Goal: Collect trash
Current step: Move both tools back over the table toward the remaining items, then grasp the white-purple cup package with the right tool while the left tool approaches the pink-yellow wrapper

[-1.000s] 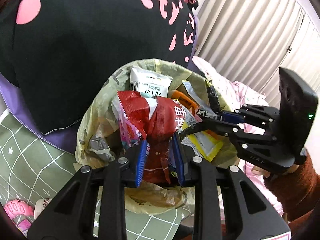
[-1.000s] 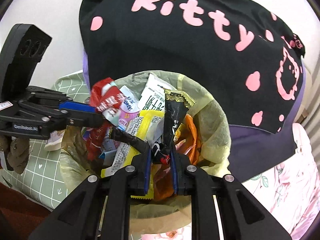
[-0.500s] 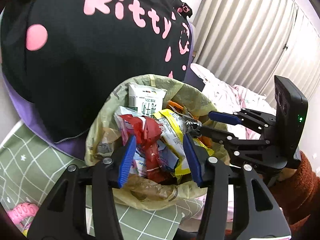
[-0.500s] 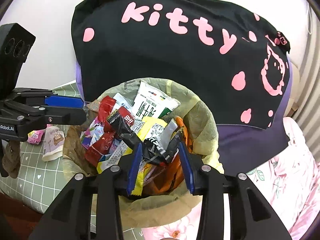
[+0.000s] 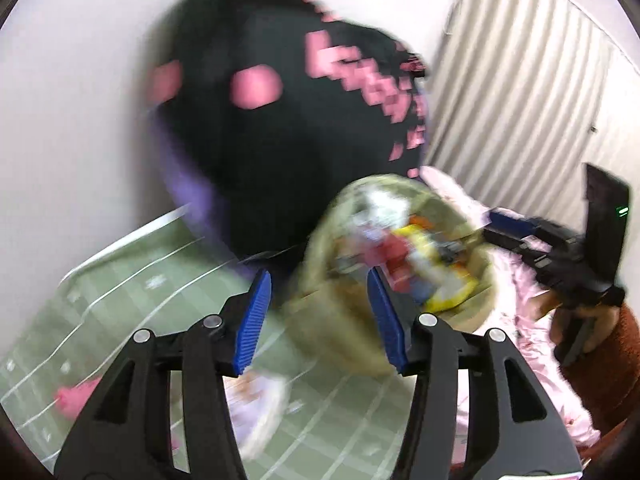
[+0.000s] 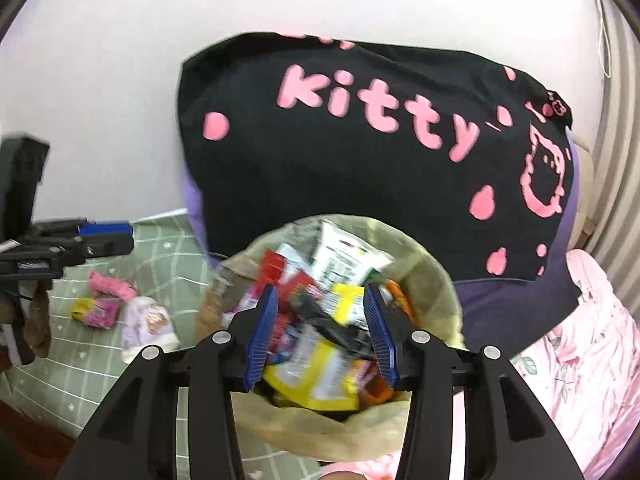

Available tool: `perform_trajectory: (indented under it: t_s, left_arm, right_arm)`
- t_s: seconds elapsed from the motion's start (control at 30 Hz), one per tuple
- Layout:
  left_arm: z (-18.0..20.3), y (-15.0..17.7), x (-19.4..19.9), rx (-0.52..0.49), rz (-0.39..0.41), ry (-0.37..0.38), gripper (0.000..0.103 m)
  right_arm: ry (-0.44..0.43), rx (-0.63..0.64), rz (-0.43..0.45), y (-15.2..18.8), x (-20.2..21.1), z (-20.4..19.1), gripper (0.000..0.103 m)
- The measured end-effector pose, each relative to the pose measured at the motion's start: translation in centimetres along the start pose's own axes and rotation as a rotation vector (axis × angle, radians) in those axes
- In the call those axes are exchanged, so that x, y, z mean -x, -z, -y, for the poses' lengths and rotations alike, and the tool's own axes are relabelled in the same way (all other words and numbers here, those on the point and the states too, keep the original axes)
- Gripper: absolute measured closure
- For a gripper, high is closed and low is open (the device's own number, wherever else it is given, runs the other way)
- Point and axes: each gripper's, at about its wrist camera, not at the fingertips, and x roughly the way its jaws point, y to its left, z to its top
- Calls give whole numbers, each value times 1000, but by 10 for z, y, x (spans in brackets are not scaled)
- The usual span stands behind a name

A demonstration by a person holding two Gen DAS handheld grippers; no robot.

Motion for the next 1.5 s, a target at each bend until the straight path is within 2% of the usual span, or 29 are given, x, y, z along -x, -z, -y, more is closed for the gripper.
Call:
perform_trajectory:
  t_s: [0.1,0.2,0.27,0.37,0.43,0.67,0.87,1.0,1.13,1.3,1.4,1.5]
  left_arm:
    - [-49,20,9,46,-19,-91,55]
    - [-107,42,14,172,-48,-161,55]
    - [-141,58,15,253,-63,-190,55]
    - [-171,76,11,315,-92,-218,55]
    - [-181,88,5,322,-122,-253,55]
    - [-163,117,28,324,-105,-256,55]
    - [-127,147,55,328,-116,-254,55]
    - [-109,162,65,370,-131,-225,55]
    - [-98,165,78,385,-122,-273,55]
    - [-102,169,92,406,-106,-322,55]
    - [-109,172,94,423,-110,-341,55]
    - [-113,172,93,420,-116,-354,55]
  right_arm:
    - [-59,-20,16,-4,0,-14,54]
    - [-160,-25,14,-6,-7,-36,52]
    - [-189,0,-16,-4,-13,-51,52]
    - [-249,50,-72,1,-25,-80,52]
    - [-289,90,-117,6,-34,-100,52]
    - [-405,193,-212,27,-68,-147,52]
    - [-430,227,-268,40,-101,-167,52]
    - [-443,262,-304,46,-122,-182,52]
    - [-429,294,-307,48,-138,-192,52]
    - [-410,286,-291,46,-164,-196,52]
    - [-406,261,-324,52,-180,-198,51]
    - [-452,209,-328,62,-175,-197,51]
